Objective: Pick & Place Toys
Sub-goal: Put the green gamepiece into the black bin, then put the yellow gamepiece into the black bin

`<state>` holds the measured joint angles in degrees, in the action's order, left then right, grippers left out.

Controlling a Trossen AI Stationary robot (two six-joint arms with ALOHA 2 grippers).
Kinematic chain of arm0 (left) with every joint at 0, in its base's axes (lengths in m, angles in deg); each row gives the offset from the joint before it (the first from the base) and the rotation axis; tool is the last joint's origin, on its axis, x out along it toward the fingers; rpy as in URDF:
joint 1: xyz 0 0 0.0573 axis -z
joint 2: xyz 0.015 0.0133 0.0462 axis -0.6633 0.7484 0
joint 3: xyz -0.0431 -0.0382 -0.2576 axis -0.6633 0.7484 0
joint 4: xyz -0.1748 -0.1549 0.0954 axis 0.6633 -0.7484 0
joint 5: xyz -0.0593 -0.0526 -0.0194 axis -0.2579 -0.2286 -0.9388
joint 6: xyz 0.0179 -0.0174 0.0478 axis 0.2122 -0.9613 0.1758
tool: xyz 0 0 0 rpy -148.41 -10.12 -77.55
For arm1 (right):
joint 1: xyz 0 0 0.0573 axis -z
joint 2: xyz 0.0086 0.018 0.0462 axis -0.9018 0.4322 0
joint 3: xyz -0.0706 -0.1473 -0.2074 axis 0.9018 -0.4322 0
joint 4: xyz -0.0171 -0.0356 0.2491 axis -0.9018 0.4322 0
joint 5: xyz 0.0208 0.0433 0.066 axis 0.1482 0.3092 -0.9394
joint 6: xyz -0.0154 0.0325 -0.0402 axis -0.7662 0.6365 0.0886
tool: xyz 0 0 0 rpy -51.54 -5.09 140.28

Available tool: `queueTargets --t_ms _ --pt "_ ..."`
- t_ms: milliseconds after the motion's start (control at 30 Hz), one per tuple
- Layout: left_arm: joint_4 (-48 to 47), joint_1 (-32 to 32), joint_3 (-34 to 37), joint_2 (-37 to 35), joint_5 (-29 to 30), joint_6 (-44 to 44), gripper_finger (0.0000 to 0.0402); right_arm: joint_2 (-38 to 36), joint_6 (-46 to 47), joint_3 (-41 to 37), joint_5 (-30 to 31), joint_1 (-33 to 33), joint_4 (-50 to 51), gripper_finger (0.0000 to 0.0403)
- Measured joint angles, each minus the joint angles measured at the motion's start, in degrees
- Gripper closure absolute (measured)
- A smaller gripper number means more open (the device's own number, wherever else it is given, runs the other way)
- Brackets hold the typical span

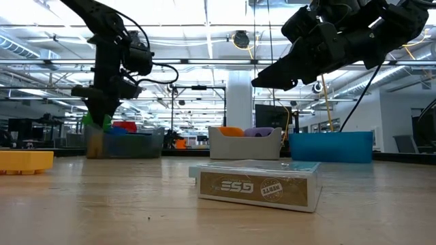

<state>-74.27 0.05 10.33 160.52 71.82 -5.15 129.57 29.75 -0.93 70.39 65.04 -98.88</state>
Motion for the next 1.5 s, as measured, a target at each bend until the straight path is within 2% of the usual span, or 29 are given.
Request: queueTargets --t_ms 200,633,867,967,1067,1300,1400,1500 --pt "2.02 0.00 -0.27 0.00 0.07 -7.72 0.0225 0.00 -0.02 0.00 0.00 0.02 -0.23 0.0190" --pt "1.37 1.49 -0.39 -0.30 0.15 -9.99 0.0165 0.00 -0.02 0.00 0.02 0.00 -0.40 0.0190" --pt "1.25 4.58 -0.46 -5.50 6.65 -10.13 0.0168 0.00 -0.02 0.00 0.02 0.01 -0.98 0.0190" --pt "1.60 6.12 -0.50 -8.62 6.96 -12.70 0.0169 0.00 -0.02 0.00 0.02 0.00 -1.43 0.0190" --pt "2.40 7.71 -0.50 -11.60 1.81 -19.90 0.0169 0.00 -0.02 0.00 0.04 0.02 -1.81 0.0190" --pt "6.88 13.31 0.57 -13.92 -24.71 -45.39 0.0169 0.00 0.06 0.00 0.04 0.02 -2.95 0.0190" --pt "14.63 18.76 4.38 -13.86 -28.97 -47.96 0.0169 0.00 0.15 0.00 0.04 0.00 -3.77 0.0190" --pt "24.61 24.97 9.19 -13.86 -29.00 -49.09 0.0170 0.00 0.16 0.00 0.04 -0.20 -3.90 0.0190"
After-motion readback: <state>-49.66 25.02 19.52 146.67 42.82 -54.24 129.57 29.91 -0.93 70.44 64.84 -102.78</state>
